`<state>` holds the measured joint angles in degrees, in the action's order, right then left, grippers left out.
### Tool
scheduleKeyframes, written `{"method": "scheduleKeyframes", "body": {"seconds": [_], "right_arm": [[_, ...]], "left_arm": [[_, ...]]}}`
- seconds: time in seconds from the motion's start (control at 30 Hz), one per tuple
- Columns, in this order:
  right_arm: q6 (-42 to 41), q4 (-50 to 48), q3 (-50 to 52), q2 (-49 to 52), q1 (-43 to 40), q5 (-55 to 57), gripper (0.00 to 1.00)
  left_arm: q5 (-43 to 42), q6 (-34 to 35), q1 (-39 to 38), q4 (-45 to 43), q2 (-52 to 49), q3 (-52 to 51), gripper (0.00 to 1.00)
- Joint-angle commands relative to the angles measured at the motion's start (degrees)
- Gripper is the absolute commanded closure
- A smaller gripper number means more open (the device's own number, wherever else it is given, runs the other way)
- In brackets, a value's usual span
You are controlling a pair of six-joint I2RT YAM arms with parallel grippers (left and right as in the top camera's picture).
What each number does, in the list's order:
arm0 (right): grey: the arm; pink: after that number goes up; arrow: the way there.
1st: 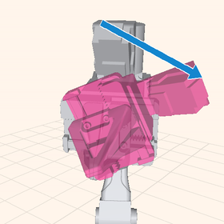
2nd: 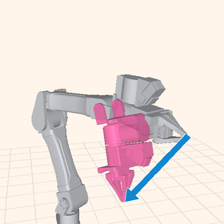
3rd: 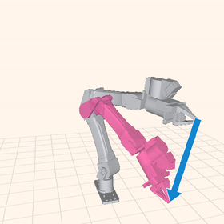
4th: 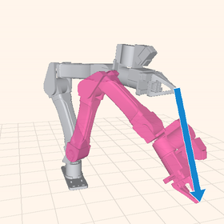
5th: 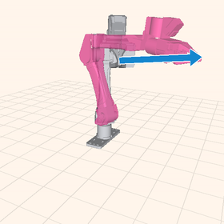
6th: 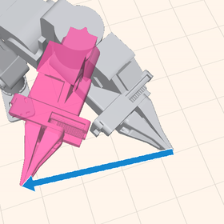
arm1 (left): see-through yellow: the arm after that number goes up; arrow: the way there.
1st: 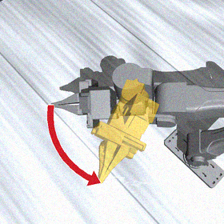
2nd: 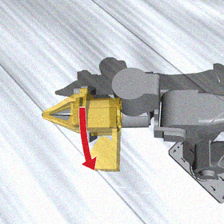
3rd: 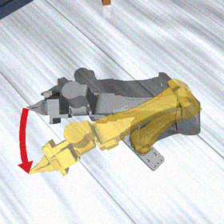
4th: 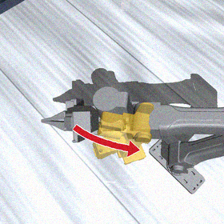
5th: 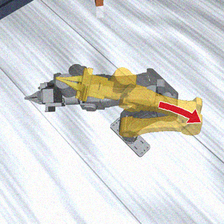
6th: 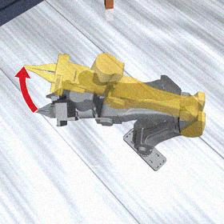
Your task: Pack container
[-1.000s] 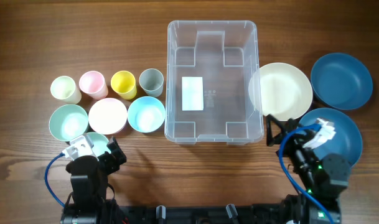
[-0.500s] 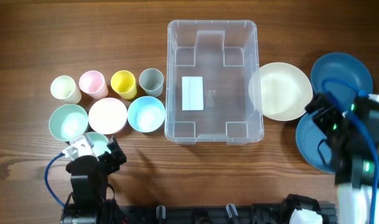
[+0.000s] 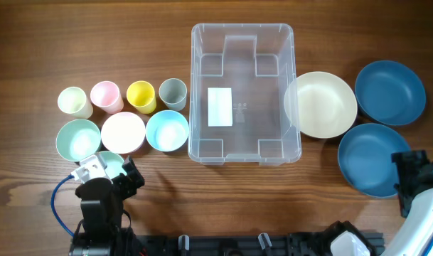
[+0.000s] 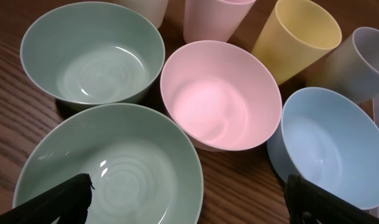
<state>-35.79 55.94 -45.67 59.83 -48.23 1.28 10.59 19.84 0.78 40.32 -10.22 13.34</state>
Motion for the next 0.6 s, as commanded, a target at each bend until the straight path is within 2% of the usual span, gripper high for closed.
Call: {"method": "scheduleKeyframes", "body": {"seconds": [0.0,0.07,0.13,0.23,0.3,0.33,0.43,0.47,0.57], "right_arm": [[-0.79,-2.95,6.49,-0.04,-0.28,-0.87,0.04],[-1.53,-7.02,10.93,-0.04,-0.28,-1.38,0.06],[-1.68,-10.8,13.81,-0.02,-0.26,-1.31,0.13],[-1.7,-14.84,17.73,0.22,-0.26,-0.24,0.15],[-1.66,-18.51,20.22,1.18,-0.26,0.02,0.19],[-1.68,-20.31,21.31,2.32,-0.28,0.0,0.27],[-1.64,-22.12,21.64,4.85,-0.28,0.0,0.42],[-1.64,-22.29,21.64,5.81,-0.28,0.02,0.57],[-1.46,-22.03,21.62,6.75,-0.28,-0.02,0.95]], "left_arm": [[-0.31,0.11,0.31,-0.15,0.13,-0.39,0.0],[-0.31,0.11,0.31,-0.15,0.13,-0.39,0.0],[-0.31,0.11,0.31,-0.15,0.13,-0.39,0.0],[-0.31,0.11,0.31,-0.15,0.13,-0.39,0.0],[-0.31,0.11,0.31,-0.15,0.13,-0.39,0.0],[-0.31,0.11,0.31,-0.15,0.13,-0.39,0.0],[-0.31,0.11,0.31,-0.15,0.13,-0.39,0.0],[-0.31,0.11,0.31,-0.15,0.13,-0.39,0.0],[-0.31,0.11,0.31,-0.15,0.13,-0.39,0.0]]}}
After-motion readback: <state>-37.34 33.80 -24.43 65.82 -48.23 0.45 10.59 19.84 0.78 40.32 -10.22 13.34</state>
